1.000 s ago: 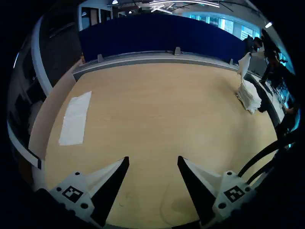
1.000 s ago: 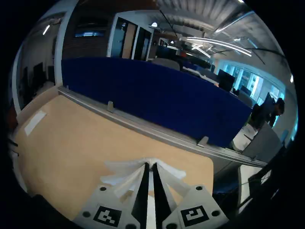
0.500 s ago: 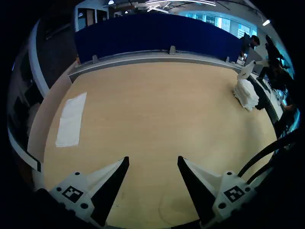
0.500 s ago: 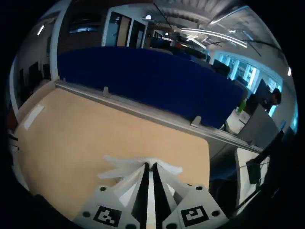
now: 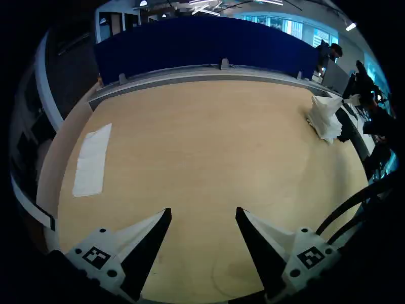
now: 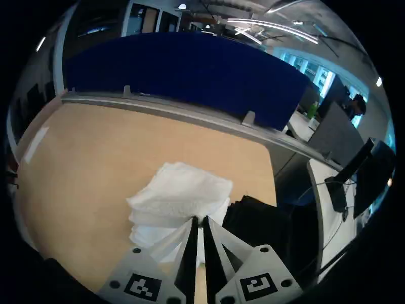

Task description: Fold towel

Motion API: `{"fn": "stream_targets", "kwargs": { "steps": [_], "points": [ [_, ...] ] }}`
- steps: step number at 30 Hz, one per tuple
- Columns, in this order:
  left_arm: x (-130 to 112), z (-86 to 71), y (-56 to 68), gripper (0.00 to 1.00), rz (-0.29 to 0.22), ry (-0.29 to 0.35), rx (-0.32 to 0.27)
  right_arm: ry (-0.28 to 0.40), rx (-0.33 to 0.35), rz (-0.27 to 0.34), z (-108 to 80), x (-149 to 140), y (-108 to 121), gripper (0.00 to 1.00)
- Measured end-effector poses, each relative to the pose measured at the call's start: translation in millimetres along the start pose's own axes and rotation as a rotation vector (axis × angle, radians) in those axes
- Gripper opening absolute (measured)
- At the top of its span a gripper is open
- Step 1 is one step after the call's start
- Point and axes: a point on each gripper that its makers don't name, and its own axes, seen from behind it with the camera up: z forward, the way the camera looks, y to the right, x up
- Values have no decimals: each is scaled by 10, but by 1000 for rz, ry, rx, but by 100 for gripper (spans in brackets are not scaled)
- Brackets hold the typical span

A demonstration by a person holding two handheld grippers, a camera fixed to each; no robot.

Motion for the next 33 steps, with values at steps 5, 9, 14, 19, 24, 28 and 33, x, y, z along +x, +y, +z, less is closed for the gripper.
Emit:
{"fn": "stream_targets", "kwargs": {
  "steps": [5,9,14,19,24,28,33],
  "points": [
    [-9,1,-8,94,2,-2,3,-22,-27,57,11,-232,74,7],
    [-14,5,-6,94,6,-4,5,-36,-40,105,54,-383,107,7],
    [-27,11,15,94,15,-10,6,-73,-60,146,165,-557,121,7],
    [-46,7,35,94,19,-14,9,-121,-81,157,312,-709,125,7],
    [-68,6,37,94,12,-16,14,-162,-99,176,442,-845,130,7],
    [-86,13,26,94,10,-18,19,-178,-103,196,518,-922,132,7],
    [-88,17,12,94,12,-19,25,-166,-109,221,532,-923,151,10]
  ]
}}
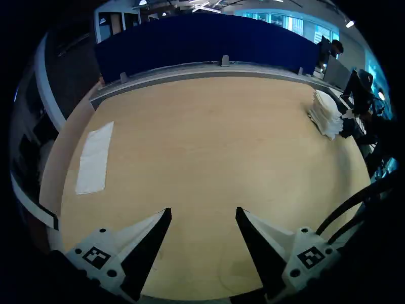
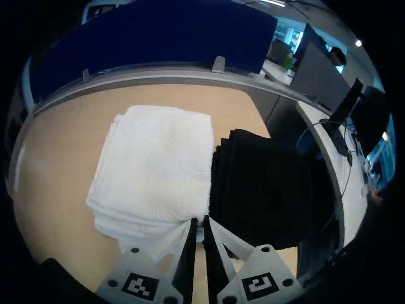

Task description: Fold towel

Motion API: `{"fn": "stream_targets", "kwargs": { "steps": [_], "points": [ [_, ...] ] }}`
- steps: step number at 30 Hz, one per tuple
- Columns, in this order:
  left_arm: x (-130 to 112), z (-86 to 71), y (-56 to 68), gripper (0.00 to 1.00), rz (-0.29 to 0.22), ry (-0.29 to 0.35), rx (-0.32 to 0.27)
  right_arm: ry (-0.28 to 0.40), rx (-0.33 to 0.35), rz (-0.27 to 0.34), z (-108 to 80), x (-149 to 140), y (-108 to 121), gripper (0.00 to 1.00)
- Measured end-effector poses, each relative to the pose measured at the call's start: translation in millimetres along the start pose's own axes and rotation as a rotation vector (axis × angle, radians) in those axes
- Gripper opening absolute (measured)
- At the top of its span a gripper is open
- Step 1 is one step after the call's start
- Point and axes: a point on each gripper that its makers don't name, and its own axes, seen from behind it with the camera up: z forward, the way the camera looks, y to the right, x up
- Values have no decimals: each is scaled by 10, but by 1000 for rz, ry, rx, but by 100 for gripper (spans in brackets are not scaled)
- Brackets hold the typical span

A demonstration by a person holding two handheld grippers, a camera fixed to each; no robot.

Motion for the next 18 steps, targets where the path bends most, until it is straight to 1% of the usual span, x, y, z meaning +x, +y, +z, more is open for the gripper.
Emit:
{"fn": "stream_targets", "kwargs": {
  "steps": [3,7,13,16,18],
  "points": [
    [18,1,2,94,0,0,0,10,1,3,-24,3,3,13],
    [45,1,12,94,0,0,-1,26,-8,-1,-61,-7,20,21],
    [88,-19,52,94,6,3,-6,44,-19,1,-126,-36,41,27],
    [95,-25,69,94,4,5,-10,55,-18,6,-160,-46,39,36],
    [97,-25,75,94,2,6,-12,63,-18,9,-182,-46,38,44]
  ]
}}
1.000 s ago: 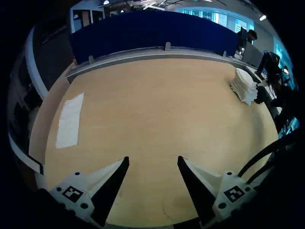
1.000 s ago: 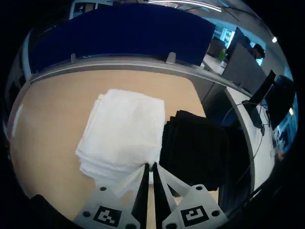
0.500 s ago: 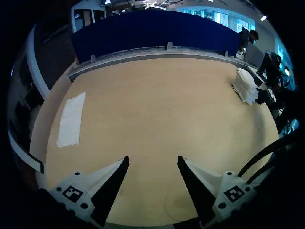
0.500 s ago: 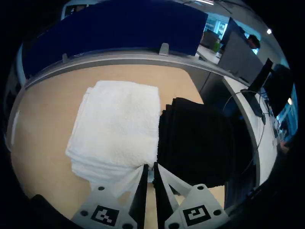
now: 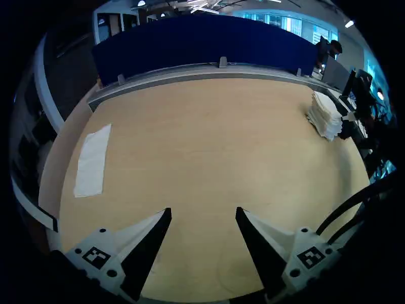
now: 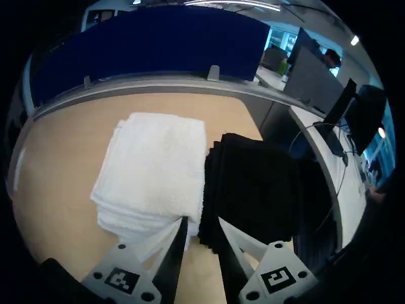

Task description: Fold towel

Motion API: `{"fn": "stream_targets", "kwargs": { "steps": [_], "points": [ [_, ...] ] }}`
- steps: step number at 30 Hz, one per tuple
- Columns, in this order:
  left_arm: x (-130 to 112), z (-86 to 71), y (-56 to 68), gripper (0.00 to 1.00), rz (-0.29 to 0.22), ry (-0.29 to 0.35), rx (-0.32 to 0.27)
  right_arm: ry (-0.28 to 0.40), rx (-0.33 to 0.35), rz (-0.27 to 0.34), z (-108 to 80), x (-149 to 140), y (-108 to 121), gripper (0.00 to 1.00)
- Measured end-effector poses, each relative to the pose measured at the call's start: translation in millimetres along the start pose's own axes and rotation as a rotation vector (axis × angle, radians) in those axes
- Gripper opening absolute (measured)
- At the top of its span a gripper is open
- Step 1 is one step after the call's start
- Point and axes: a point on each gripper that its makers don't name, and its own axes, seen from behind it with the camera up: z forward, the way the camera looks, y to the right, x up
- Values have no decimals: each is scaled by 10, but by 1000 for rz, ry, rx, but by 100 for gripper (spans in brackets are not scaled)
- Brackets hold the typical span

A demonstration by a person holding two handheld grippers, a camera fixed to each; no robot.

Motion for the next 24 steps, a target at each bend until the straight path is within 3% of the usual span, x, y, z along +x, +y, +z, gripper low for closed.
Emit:
{"fn": "stream_targets", "kwargs": {
  "steps": [1,3,5,13,24],
  "points": [
    [2,0,0,94,-1,1,0,4,0,1,-10,3,2,51],
    [11,0,0,94,-2,3,0,15,-1,4,-31,13,5,75],
    [24,0,4,94,-2,8,-1,26,-1,4,-50,29,4,88],
    [43,-14,25,94,-4,15,-7,56,24,1,-115,116,-91,93],
    [20,-60,37,94,-5,15,0,101,130,-18,-14,362,-593,97]
  ]
}}
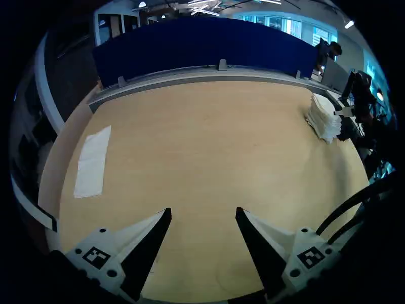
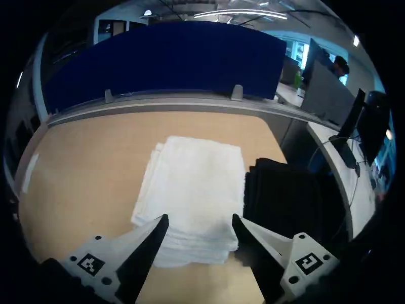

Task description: Fold towel

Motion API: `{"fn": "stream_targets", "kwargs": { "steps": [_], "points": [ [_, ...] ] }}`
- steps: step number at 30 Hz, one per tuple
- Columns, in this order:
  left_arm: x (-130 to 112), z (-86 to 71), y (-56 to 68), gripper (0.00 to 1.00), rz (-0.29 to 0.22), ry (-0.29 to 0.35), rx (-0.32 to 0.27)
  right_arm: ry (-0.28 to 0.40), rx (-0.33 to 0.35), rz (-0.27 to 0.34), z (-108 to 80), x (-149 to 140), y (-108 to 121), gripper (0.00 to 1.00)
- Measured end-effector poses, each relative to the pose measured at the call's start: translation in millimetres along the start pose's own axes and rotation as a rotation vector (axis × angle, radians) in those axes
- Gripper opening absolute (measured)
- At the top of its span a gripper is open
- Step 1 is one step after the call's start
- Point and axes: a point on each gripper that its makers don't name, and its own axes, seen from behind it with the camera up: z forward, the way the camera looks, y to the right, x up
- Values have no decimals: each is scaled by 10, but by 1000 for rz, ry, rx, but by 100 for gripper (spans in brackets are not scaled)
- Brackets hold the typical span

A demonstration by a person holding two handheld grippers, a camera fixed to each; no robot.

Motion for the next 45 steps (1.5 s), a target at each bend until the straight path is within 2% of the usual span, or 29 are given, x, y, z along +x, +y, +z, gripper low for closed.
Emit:
{"fn": "stream_targets", "kwargs": {
  "steps": [8,14,23,28,35,41,45],
  "points": [
    [-38,-19,-41,94,-7,-4,11,-36,44,-19,184,-96,-229,98],
    [-54,-12,-61,94,-9,-6,15,-67,50,-14,226,-309,-265,98],
    [-19,1,-68,94,-7,-7,14,-65,53,-12,250,-365,-261,98],
    [-14,15,-70,94,-9,-7,13,-38,49,-42,205,-189,-247,98],
    [2,56,-76,94,-14,-8,13,31,41,-54,185,331,-134,98],
    [-1,87,-78,94,-16,-11,16,61,37,-31,305,679,-51,98],
    [-6,83,-99,94,-17,-13,23,62,43,-29,403,785,-47,98]
  ]
}}
